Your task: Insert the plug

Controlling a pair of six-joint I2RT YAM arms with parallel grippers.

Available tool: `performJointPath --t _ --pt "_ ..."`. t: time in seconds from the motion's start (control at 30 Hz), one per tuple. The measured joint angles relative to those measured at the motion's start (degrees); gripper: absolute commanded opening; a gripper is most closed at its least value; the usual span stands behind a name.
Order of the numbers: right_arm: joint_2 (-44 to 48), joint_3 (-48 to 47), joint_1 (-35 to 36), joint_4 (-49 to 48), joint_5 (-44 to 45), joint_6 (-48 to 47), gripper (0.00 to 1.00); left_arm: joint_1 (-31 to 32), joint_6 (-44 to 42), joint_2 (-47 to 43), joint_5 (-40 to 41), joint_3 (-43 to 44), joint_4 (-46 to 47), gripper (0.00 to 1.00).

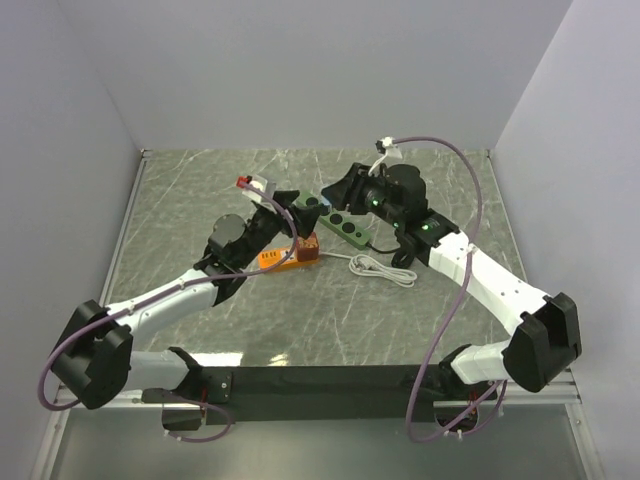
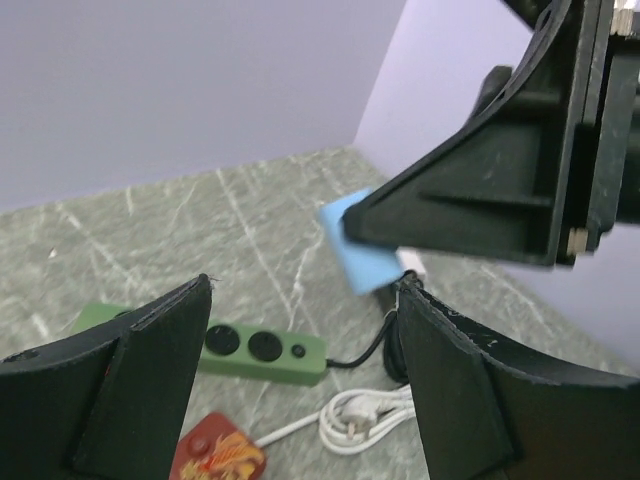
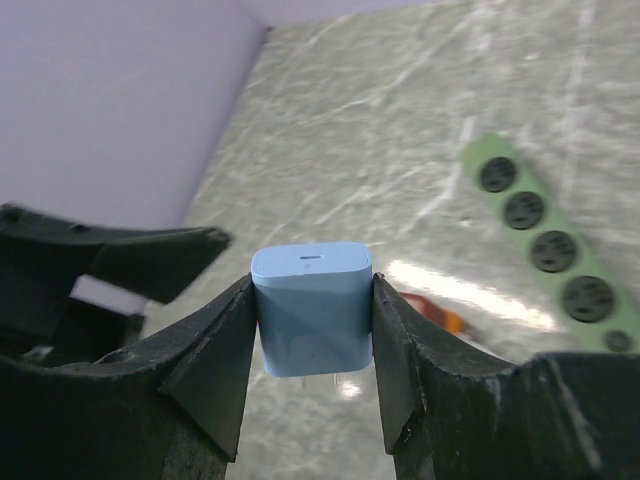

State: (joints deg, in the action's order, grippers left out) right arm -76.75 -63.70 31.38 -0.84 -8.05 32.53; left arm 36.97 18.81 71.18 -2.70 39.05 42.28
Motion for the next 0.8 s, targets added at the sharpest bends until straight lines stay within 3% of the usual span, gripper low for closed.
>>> performJointPath --t 0.33,0.5,0.7,0.77,0.8 --pt "-1.4 0.0 4.8 -5.4 -0.4 3.1 0.00 1.7 -0.1 2.7 0.6 2.3 0.9 0.80" --pt "-2.1 -0.2 5.8 -6.5 -0.3 3.4 0.00 1.8 -0.3 2.7 1.1 2.3 0.3 0.67" --pt "-2.5 -0.5 6.3 -7.7 -1.7 3.0 0.00 2.1 -1.2 2.7 1.3 2.3 0.0 0.22" --pt "-2.8 -0.5 6.1 -8.3 -2.2 2.6 0.08 2.1 -1.3 2.7 1.5 2.3 -0.1 0.01" --pt "-3.0 -0.5 6.0 -8.7 -2.5 2.3 0.14 2.0 -1.7 2.7 1.6 2.3 -0.1 0.00"
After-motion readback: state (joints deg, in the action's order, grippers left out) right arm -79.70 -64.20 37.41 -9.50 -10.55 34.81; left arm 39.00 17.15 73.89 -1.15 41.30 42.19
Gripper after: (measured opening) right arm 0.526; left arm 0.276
